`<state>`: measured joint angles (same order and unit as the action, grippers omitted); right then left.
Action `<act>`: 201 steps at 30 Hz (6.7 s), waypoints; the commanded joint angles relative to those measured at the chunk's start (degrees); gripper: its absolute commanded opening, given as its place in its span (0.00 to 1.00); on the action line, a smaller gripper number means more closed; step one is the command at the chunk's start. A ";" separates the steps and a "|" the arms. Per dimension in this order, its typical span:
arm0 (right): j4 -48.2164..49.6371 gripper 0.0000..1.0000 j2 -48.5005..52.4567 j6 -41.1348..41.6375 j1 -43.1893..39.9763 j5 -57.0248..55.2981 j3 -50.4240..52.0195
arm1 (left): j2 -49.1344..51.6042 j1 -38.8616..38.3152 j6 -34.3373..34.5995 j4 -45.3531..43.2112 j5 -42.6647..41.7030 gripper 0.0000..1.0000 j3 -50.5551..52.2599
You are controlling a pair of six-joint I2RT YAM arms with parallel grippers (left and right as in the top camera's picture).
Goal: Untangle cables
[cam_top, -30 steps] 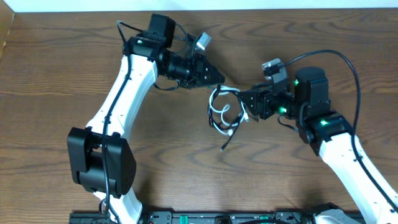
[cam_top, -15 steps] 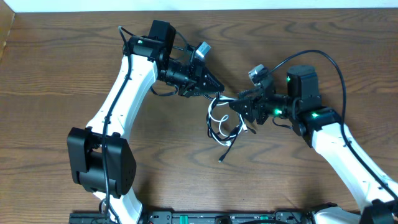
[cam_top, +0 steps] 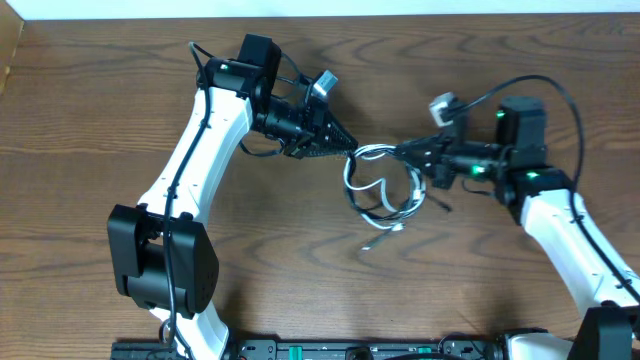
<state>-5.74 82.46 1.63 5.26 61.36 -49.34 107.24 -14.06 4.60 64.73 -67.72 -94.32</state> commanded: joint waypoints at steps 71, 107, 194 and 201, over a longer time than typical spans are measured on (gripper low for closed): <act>-15.80 0.01 12.37 19.47 5.81 -41.31 -0.48 | -18.60 10.51 10.69 -22.80 5.51 0.07 -2.05; -19.23 0.01 1.22 38.93 4.98 -31.41 -0.50 | 1.11 -10.58 14.80 -18.82 29.22 0.58 2.40; -21.90 0.01 11.39 28.04 5.84 -56.30 -0.48 | -3.82 11.41 8.57 -14.67 23.80 0.08 2.16; -20.13 0.01 12.39 25.44 5.77 -54.42 -0.48 | -5.86 10.88 7.89 -14.60 23.82 0.09 2.23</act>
<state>-26.63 94.26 29.30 11.16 6.57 -49.76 102.50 -1.72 14.00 49.78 -44.03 -91.46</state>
